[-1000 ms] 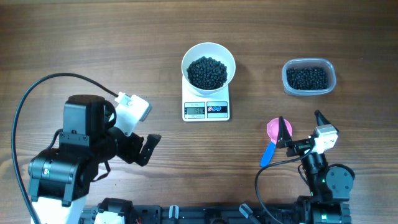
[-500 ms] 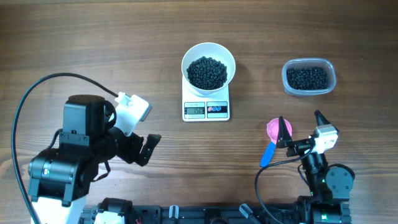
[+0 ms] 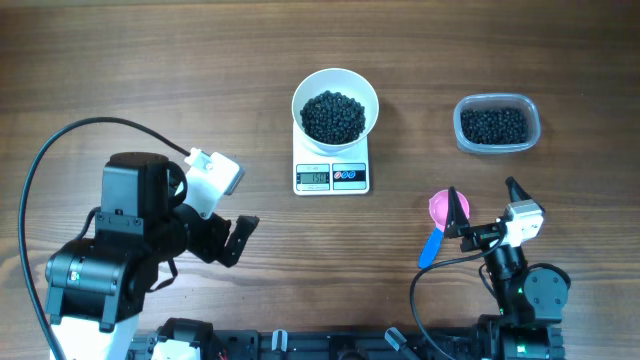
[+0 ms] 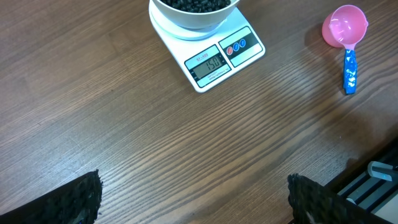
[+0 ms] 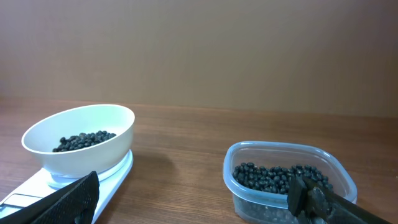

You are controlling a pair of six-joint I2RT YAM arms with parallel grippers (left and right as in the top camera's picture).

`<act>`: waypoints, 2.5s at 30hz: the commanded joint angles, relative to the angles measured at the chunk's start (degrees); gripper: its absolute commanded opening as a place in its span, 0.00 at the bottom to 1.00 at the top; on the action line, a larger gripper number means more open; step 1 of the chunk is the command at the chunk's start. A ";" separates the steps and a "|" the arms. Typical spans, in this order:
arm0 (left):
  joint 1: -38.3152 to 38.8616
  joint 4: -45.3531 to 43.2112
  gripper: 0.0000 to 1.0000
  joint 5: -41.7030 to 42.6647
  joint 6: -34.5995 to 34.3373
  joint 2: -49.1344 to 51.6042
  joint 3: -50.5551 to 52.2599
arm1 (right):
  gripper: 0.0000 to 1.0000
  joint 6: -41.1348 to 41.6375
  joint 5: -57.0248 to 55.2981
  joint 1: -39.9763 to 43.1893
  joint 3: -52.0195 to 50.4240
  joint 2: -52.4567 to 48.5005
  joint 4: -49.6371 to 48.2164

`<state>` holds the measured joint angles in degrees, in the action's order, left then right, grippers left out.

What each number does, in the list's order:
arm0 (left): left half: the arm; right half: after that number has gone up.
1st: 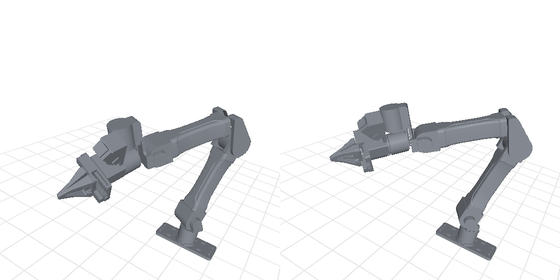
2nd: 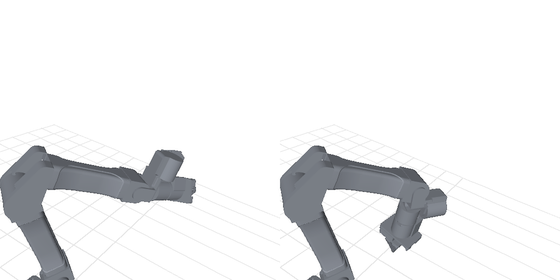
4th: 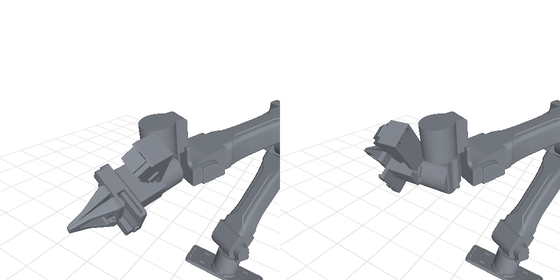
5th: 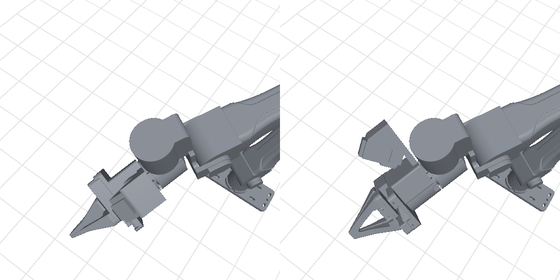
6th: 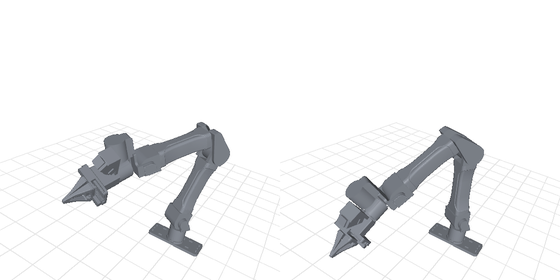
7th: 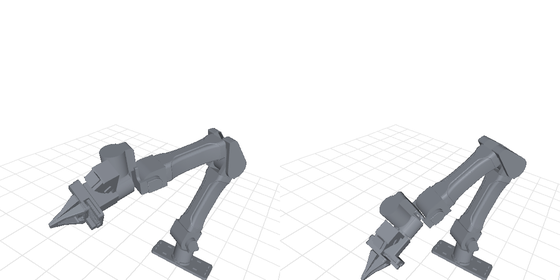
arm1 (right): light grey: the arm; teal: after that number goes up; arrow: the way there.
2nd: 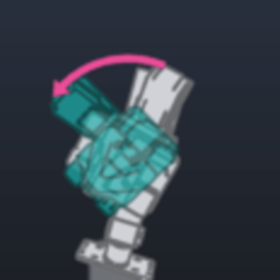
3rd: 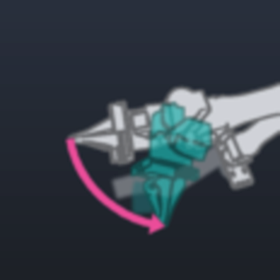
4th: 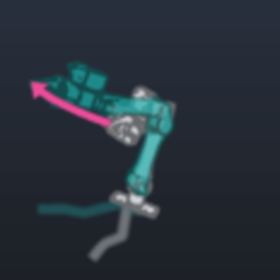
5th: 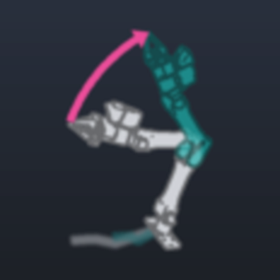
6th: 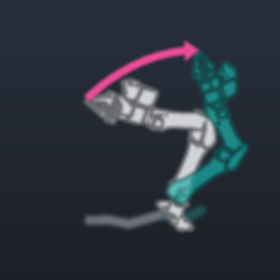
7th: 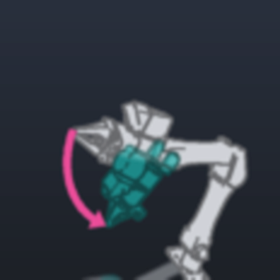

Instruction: Scoop item into bowl and weigh 150g on scale

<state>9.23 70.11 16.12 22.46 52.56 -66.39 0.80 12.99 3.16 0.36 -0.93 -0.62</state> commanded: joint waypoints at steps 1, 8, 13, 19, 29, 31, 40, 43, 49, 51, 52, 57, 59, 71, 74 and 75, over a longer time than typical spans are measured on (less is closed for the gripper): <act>-0.42 -0.17 1.00 -0.15 1.16 -0.09 -0.81 | 1.00 0.74 -0.98 -0.20 -0.04 0.74 -0.17; -0.39 -0.17 1.00 -0.15 1.16 -0.09 -0.81 | 1.00 0.74 -0.98 -0.20 -0.04 0.72 -0.17; -0.42 -0.17 1.00 -0.15 1.16 -0.09 -0.81 | 1.00 0.74 -0.98 -0.20 -0.04 0.72 -0.15; -0.39 -0.17 1.00 -0.15 1.16 -0.09 -0.81 | 1.00 0.72 -0.98 -0.20 -0.04 0.72 -0.17; -0.39 -0.17 1.00 -0.15 1.16 -0.09 -0.81 | 1.00 0.74 -0.98 -0.20 -0.04 0.72 -0.17; -0.39 -0.17 1.00 -0.15 1.16 -0.09 -0.81 | 1.00 0.74 -0.98 -0.20 -0.04 0.72 -0.17; -0.39 0.92 1.00 -0.15 1.11 -0.09 -0.81 | 1.00 0.74 -0.98 -0.20 -0.04 0.72 -0.17; -0.42 0.92 1.00 -0.68 1.16 -0.09 -0.81 | 1.00 0.72 -0.98 -0.20 -0.04 0.72 -0.17; -0.42 -0.72 1.00 -6.01 -9.66 -0.26 0.22 | 1.00 0.74 -0.98 -0.20 -0.04 0.72 -0.17; -0.39 -4.68 1.00 -6.95 -12.37 -2.75 2.47 | 1.00 0.74 -0.98 -0.20 -0.04 0.72 -0.17; -0.42 -6.67 1.00 -7.28 -13.40 -4.39 3.98 | 1.00 0.72 -0.98 -0.20 -0.04 0.72 -0.17; -0.55 -23.96 1.00 -11.52 -21.70 -18.08 18.97 | 1.00 0.74 -0.98 -0.20 -0.04 0.72 -0.17; -1.31 -31.26 1.00 -13.53 -23.87 -22.67 25.22 | 1.00 0.72 -0.98 -0.20 -0.04 0.72 -0.17; -8.52 -50.23 1.00 -14.05 -30.71 -43.45 48.09 | 1.00 0.74 -0.98 -0.20 -0.04 0.72 -0.17; -9.05 -52.65 1.00 -14.08 -31.32 -46.01 51.39 | 1.00 0.76 -0.98 -0.20 -0.04 0.72 -0.17; -9.31 -53.18 1.00 -14.08 -32.72 -46.97 52.70 | 1.00 0.72 -0.98 -0.20 -0.04 0.72 -0.17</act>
<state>0.80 18.28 2.81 -7.68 8.12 -17.12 0.82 12.97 3.14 0.36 -0.84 -0.62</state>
